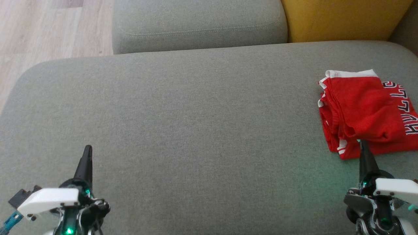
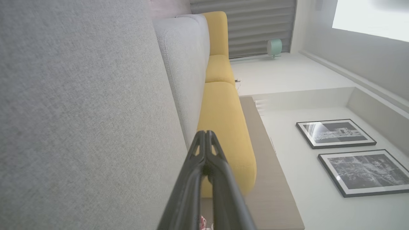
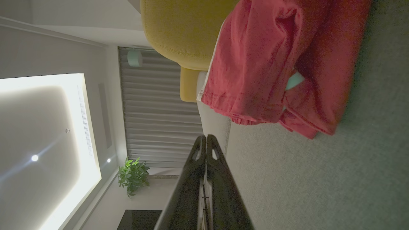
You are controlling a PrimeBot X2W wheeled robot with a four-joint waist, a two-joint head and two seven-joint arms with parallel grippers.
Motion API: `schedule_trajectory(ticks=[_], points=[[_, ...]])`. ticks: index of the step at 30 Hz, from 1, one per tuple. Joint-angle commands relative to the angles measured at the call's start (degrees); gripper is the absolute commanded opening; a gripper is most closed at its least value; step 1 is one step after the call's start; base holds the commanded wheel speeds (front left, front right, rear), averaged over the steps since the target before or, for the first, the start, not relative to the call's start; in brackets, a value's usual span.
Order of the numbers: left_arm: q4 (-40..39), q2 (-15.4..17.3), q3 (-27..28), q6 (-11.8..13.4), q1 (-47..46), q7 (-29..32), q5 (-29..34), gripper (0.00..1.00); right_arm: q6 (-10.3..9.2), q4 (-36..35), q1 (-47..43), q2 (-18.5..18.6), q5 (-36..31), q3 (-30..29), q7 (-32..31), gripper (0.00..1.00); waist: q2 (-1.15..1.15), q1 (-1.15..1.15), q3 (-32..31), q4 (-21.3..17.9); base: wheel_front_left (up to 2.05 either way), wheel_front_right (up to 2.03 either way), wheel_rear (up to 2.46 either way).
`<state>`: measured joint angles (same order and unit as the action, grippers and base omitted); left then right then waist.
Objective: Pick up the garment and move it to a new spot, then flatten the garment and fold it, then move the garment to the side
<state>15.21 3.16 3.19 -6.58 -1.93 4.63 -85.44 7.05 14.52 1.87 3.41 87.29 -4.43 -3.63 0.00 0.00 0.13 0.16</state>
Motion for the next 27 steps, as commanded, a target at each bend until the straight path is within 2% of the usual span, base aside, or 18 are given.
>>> schedule_trajectory(ticks=[1, 8, 27], points=[[-1.4, 0.1, 2.5, -0.5, -3.5, 0.8, -2.1, 0.00, 0.42, -1.5, 3.3, 1.1, 2.2, 0.7, -0.6, 0.00, 0.00, 0.00, 0.0, 0.0, 0.00, 0.00, 0.00], [-1.1, -0.3, 3.4, -0.9, -4.3, 1.9, -6.7, 0.00, 0.44, -0.6, 4.1, 1.1, 6.7, 0.1, -1.1, 0.00, 0.00, 0.00, 0.1, -0.2, 0.00, 0.00, 0.00], [-1.2, -0.3, 3.4, -0.9, -4.3, 1.9, -6.7, 0.00, 0.44, -0.6, 4.2, 0.8, 6.4, -0.3, -1.4, 0.00, 0.00, 0.00, 0.1, -0.2, 0.00, 0.00, 0.00]])
